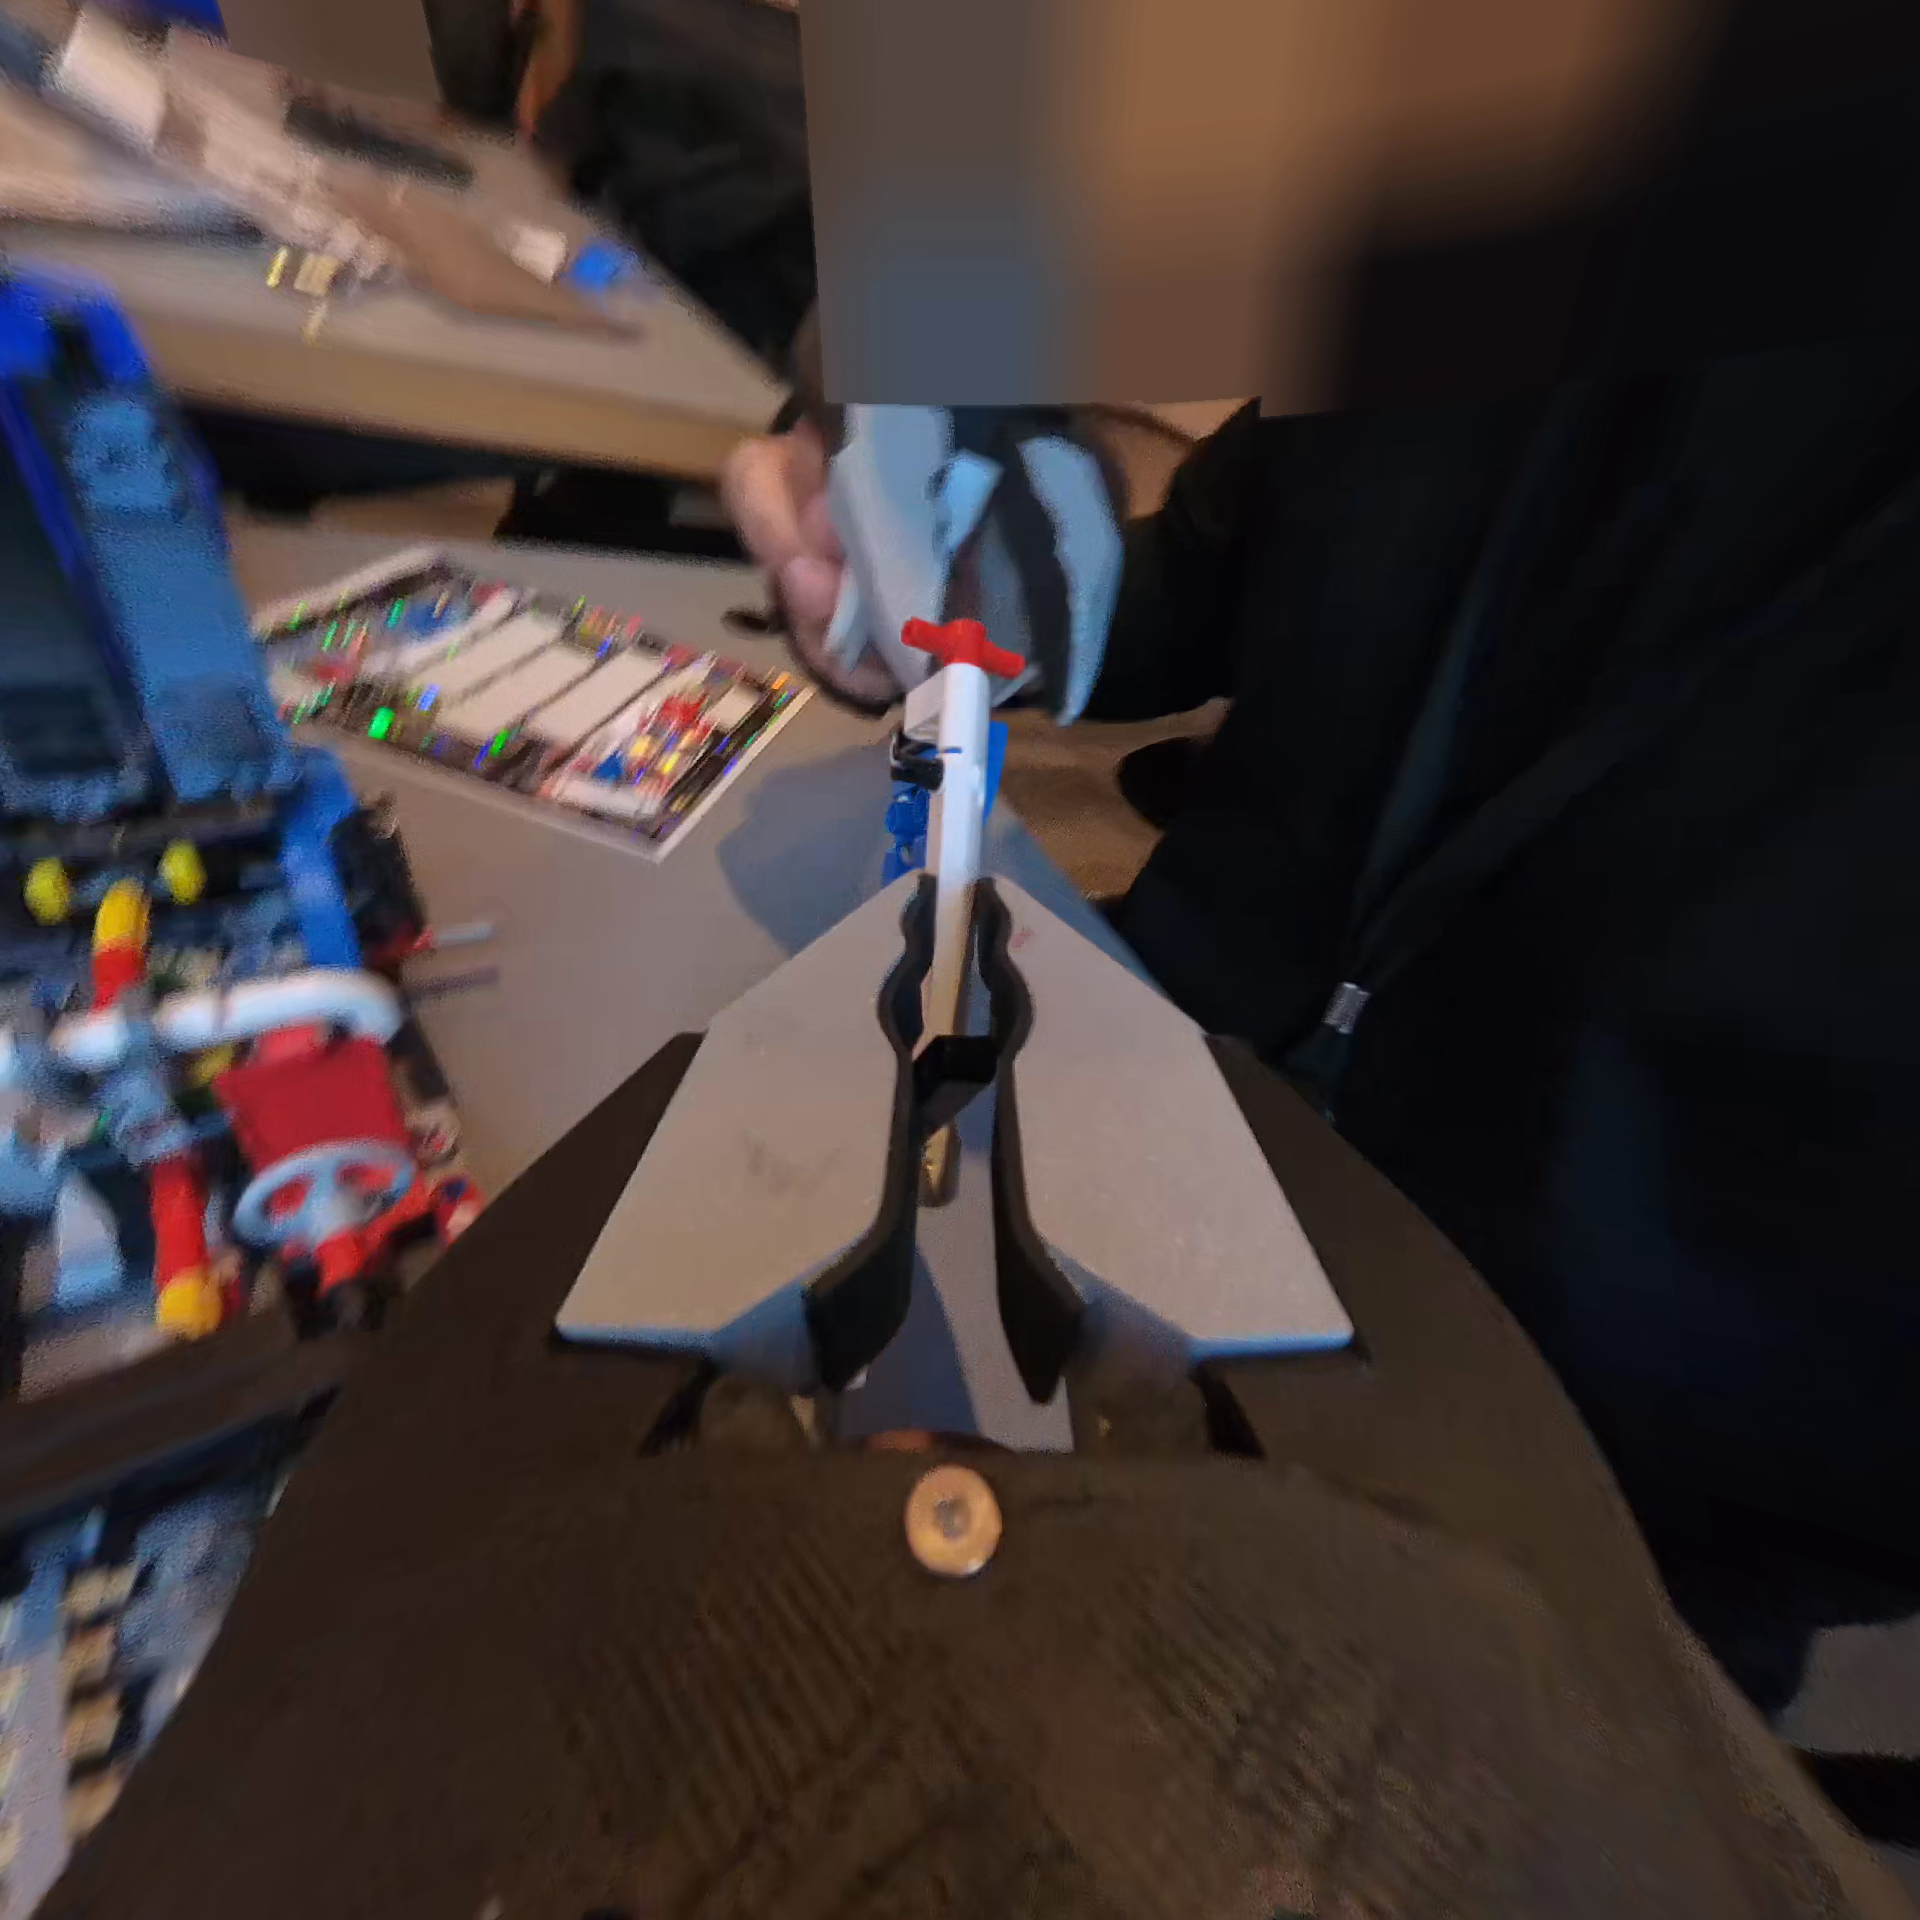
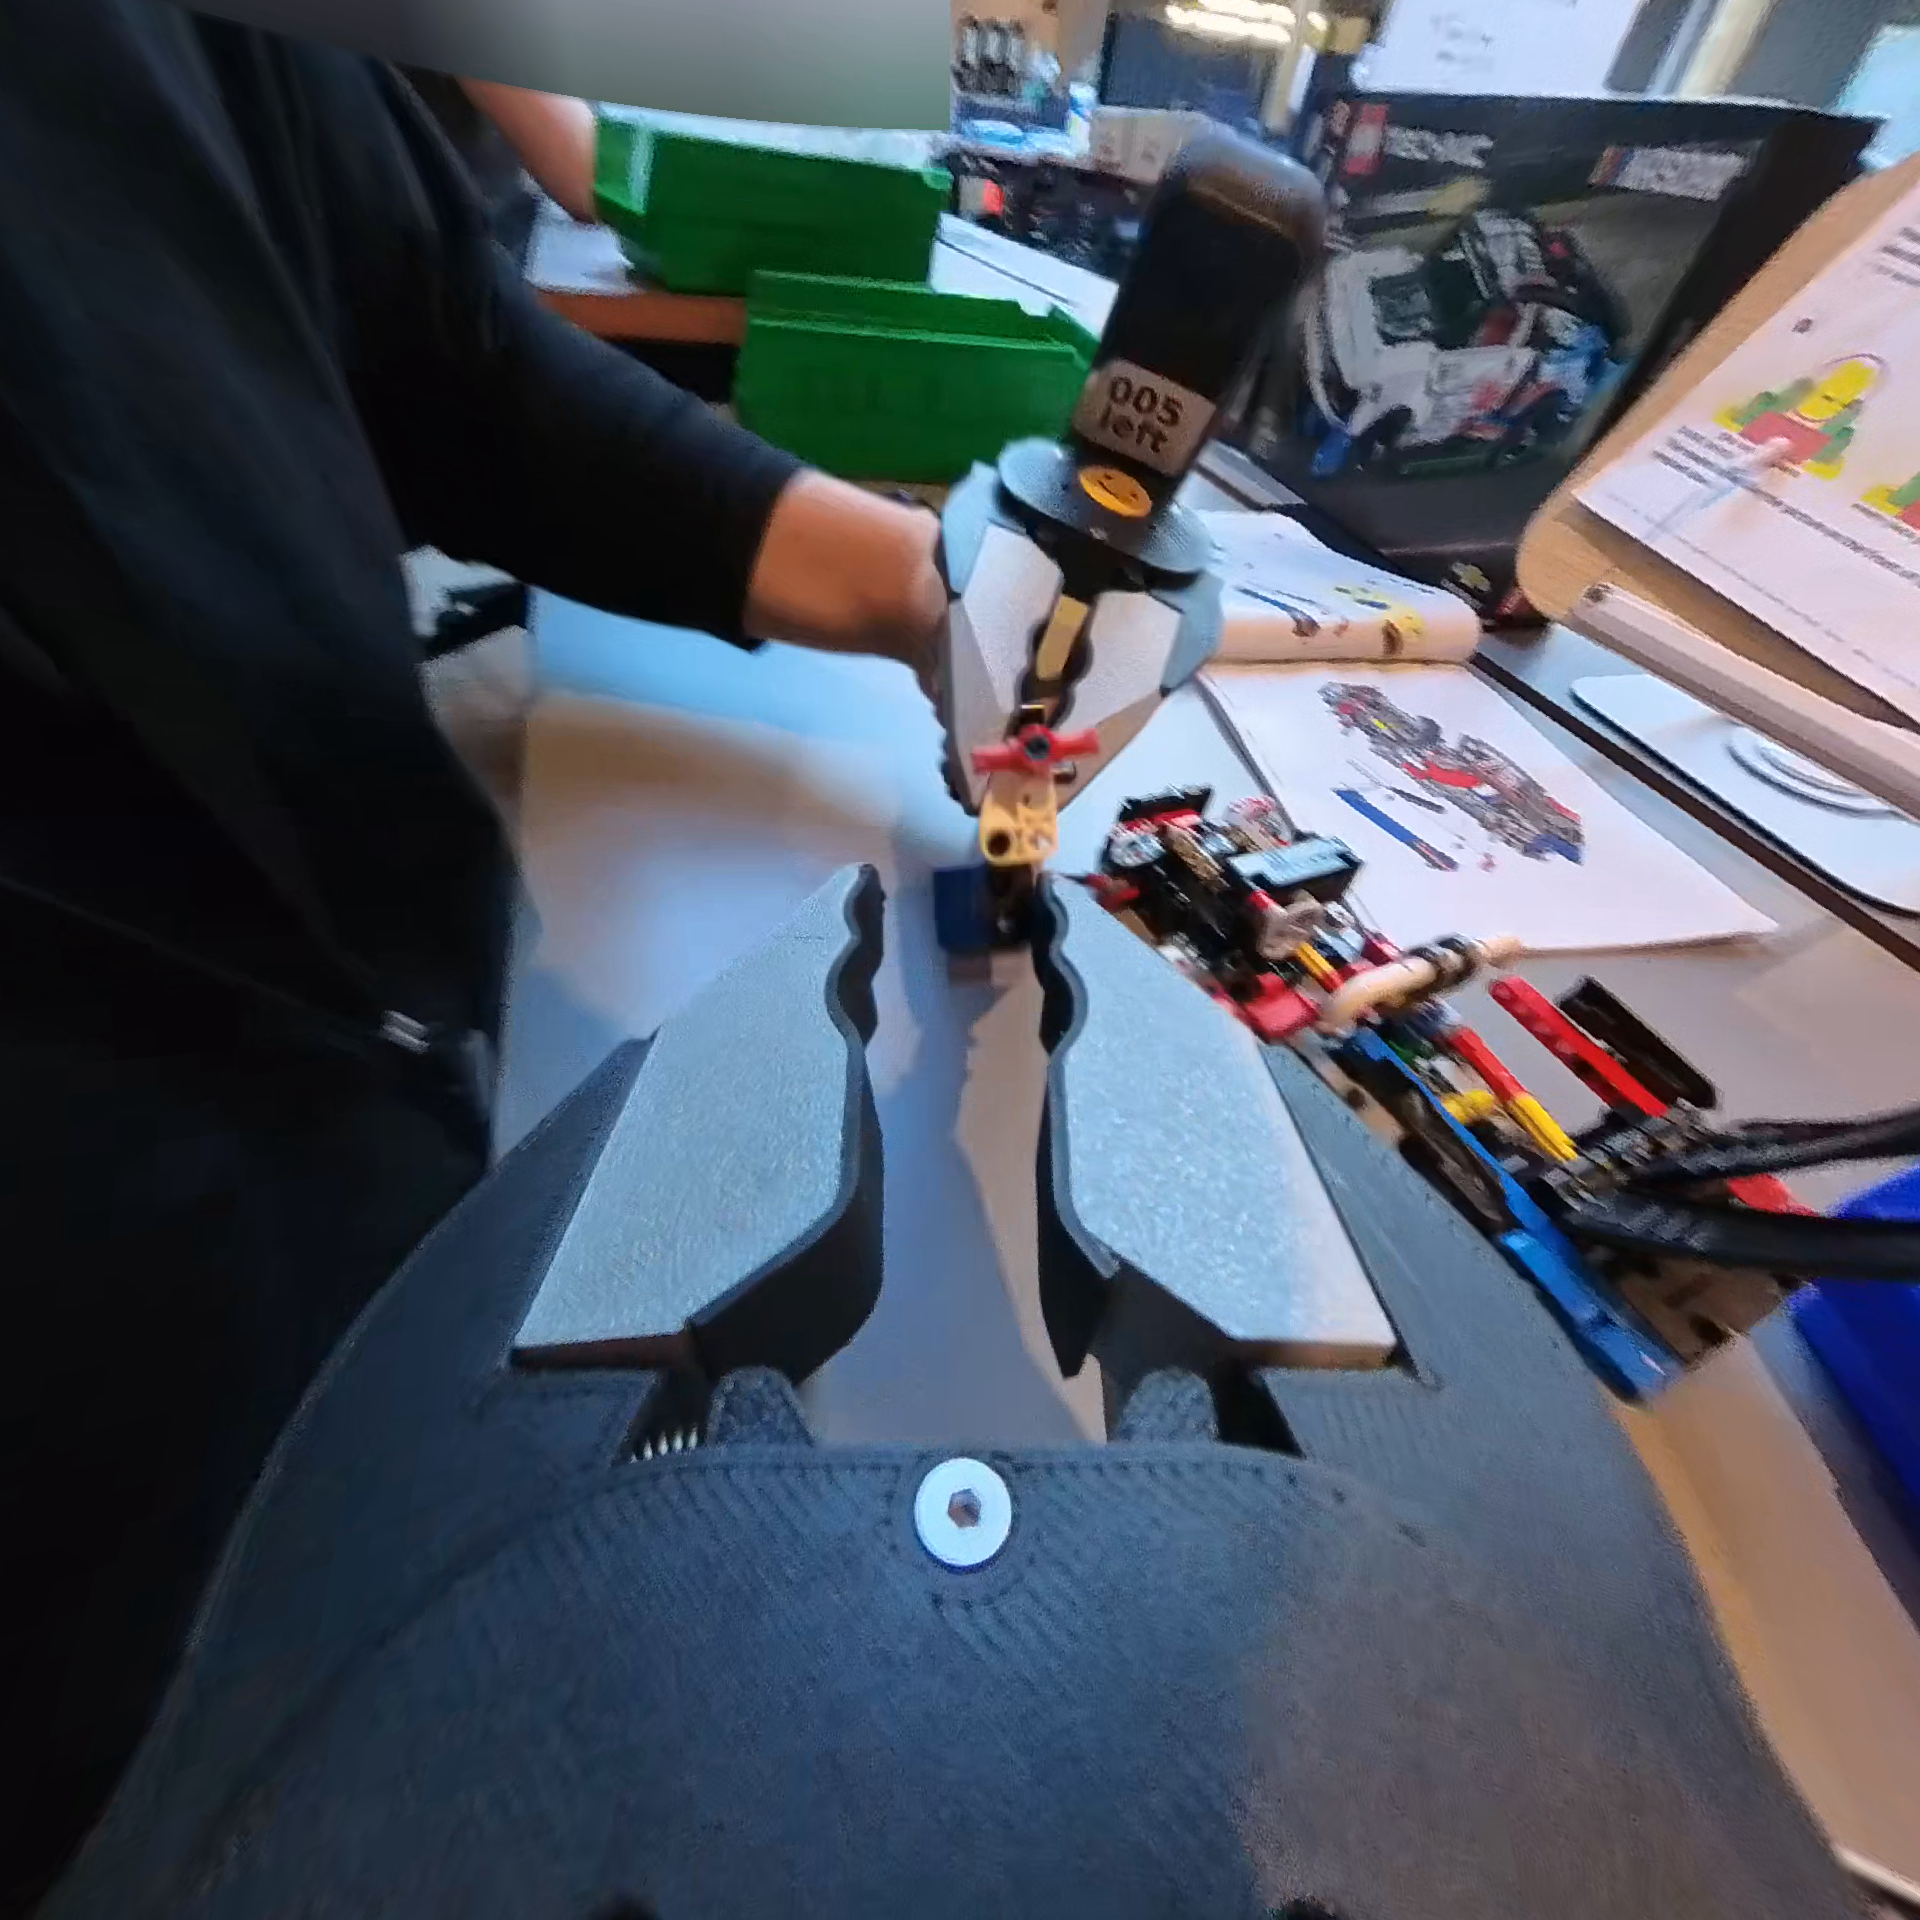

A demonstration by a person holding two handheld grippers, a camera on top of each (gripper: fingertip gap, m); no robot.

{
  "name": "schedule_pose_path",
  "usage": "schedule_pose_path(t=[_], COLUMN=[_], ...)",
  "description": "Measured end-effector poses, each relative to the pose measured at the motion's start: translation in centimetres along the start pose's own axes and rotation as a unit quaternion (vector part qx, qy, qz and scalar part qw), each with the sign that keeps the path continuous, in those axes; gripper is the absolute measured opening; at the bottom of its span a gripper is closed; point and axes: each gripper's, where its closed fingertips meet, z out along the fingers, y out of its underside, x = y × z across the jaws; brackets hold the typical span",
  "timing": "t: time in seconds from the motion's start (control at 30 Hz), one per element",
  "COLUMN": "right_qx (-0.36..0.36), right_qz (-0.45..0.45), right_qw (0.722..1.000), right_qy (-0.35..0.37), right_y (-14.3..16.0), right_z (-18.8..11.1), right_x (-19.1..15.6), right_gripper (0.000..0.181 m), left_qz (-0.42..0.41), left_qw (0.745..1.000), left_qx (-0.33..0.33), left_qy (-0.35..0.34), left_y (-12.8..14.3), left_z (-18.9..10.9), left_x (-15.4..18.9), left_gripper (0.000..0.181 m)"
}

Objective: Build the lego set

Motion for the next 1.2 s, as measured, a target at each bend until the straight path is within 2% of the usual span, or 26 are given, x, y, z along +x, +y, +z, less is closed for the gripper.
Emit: schedule_pose_path(t=[0.07, 0.13, 0.2, 0.27, 0.37, 0.47, 0.6, 0.73, 0.8, 1.03, 1.07, 1.2], right_qx=[-0.028, -0.055, -0.088, -0.117, -0.157, -0.176, -0.165, -0.164, -0.167, -0.163, -0.166, -0.176], right_qz=[-0.017, -0.033, -0.056, -0.072, -0.088, -0.096, 0.025, 0.046, 0.067, 0.139, 0.141, 0.146], right_qw=[0.999, 0.996, 0.992, 0.988, 0.979, 0.971, 0.981, 0.982, 0.982, 0.977, 0.976, 0.973], right_qy=[0.037, 0.057, 0.071, 0.076, 0.093, 0.131, 0.097, 0.082, 0.059, 0.018, 0.02, 0.032], right_y=[1.2, 2.1, 3.1, 3.9, 5.3, 6.5, 8.3, 8.9, 9.0, 9.3, 9.4, 9.8], right_z=[0.0, 0.0, 0.2, 0.7, 1.8, 2.1, 2.7, 3.4, 3.9, 4.0, 4.0, 3.7], right_x=[1.6, 2.8, 3.9, 4.6, 5.6, 6.6, 5.1, 4.7, 4.5, 4.5, 4.6, 5.1], right_gripper=[0.026, 0.026, 0.026, 0.027, 0.031, 0.041, 0.045, 0.035, 0.025, 0.018, 0.018, 0.018], left_qz=[-0.091, -0.199, -0.273, -0.296, -0.296, -0.295, -0.277, -0.258, -0.252, -0.209, -0.201, -0.158], left_qw=[0.992, 0.968, 0.947, 0.941, 0.932, 0.93, 0.937, 0.942, 0.941, 0.947, 0.946, 0.927], left_qx=[-0.067, -0.12, -0.137, -0.128, -0.164, -0.182, -0.182, -0.19, -0.201, -0.198, -0.201, -0.241], left_qy=[-0.047, -0.094, -0.103, -0.105, -0.127, -0.118, -0.111, -0.098, -0.103, -0.141, -0.157, -0.239], left_y=[1.7, 3.3, 3.7, 3.2, 4.2, 4.8, 4.6, 4.5, 4.7, 4.8, 5.0, 5.0], left_z=[0.1, 0.1, 0.2, 0.4, 0.0, -0.1, -0.3, -0.2, -0.4, -0.6, -0.7, -1.5], left_x=[-2.3, -4.0, -4.4, -4.8, -5.7, -5.5, -5.4, -5.1, -5.3, -5.8, -6.1, -6.4], left_gripper=[0.005, 0.005, 0.005, 0.005, 0.005, 0.005, 0.005, 0.005, 0.005, 0.007, 0.01, 0.041])
